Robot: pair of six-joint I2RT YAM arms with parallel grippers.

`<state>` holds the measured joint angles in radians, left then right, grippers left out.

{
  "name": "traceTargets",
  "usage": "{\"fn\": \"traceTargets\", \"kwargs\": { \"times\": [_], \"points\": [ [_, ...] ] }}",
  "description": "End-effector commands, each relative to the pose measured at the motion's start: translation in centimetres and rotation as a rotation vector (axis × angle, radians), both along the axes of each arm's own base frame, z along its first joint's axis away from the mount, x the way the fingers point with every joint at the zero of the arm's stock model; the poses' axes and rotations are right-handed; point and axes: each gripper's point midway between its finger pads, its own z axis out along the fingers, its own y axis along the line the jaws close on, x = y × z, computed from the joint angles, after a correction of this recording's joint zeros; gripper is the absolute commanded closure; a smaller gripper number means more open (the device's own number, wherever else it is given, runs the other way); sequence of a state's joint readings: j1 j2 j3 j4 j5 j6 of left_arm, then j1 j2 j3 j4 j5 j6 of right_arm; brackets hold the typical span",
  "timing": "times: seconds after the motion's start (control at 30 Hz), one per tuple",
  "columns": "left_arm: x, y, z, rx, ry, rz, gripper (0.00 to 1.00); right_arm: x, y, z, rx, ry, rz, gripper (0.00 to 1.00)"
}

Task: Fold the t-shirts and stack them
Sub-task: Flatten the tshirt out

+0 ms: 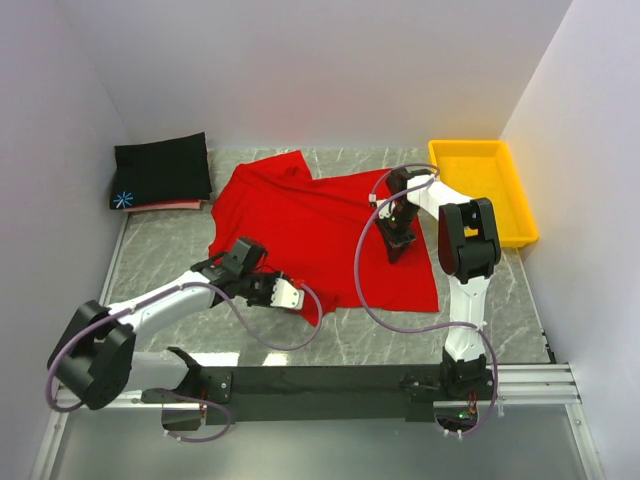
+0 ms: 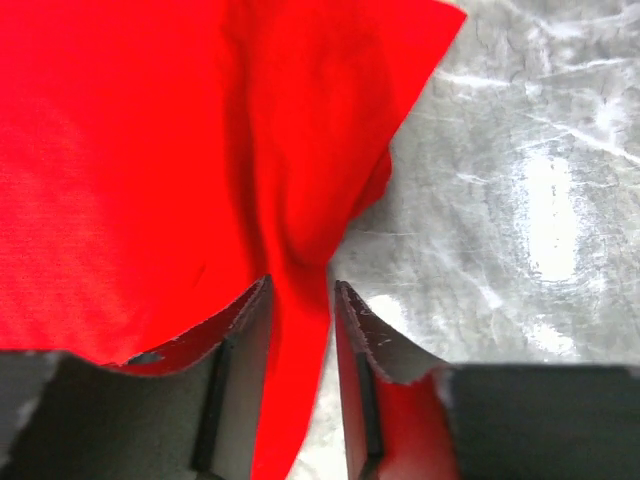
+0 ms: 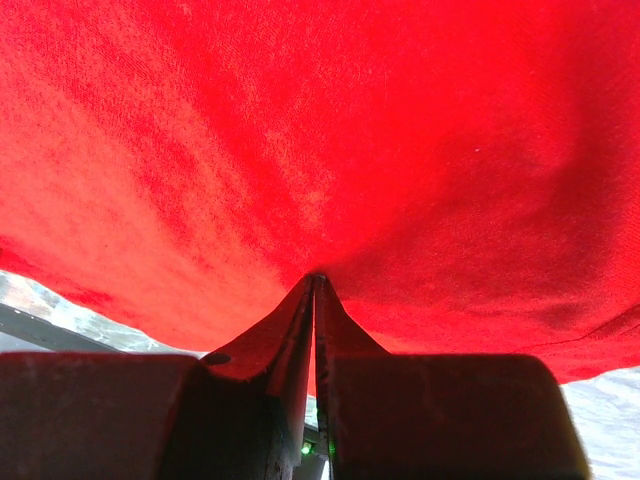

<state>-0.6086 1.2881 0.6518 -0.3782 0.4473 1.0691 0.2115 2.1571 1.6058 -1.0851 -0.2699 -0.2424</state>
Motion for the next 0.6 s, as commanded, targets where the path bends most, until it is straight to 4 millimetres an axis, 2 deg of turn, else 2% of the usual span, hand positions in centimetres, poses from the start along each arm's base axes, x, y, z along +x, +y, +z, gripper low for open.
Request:
{"fn": "traceTargets", "kwargs": {
  "times": [0.0, 0.33, 0.47, 0.57],
  "points": [
    [-0.5, -0.6, 1.2, -0.047, -0.037, -0.047, 0.65, 0.5, -0.1, -1.1, -0.026, 0.003, 0.001, 0.89],
    [0.0, -1.2, -1.1, 0.002, 0.036, -0.066, 0.71, 0.7, 0.1, -1.2, -0.025, 0.007, -0.004, 0.9],
    [0.4, -0.9, -2.6, 0.044, 0.053, -0.044, 0.67, 0.9, 0.0, -1.1, -0.027, 0.004, -0.003, 0.9],
    [0.8, -0.5, -3.6, 0.07, 0.055, -0.022, 0.68, 0.9, 0.0, -1.2, -0.027, 0.005, -0.003, 0.9]
  ]
}}
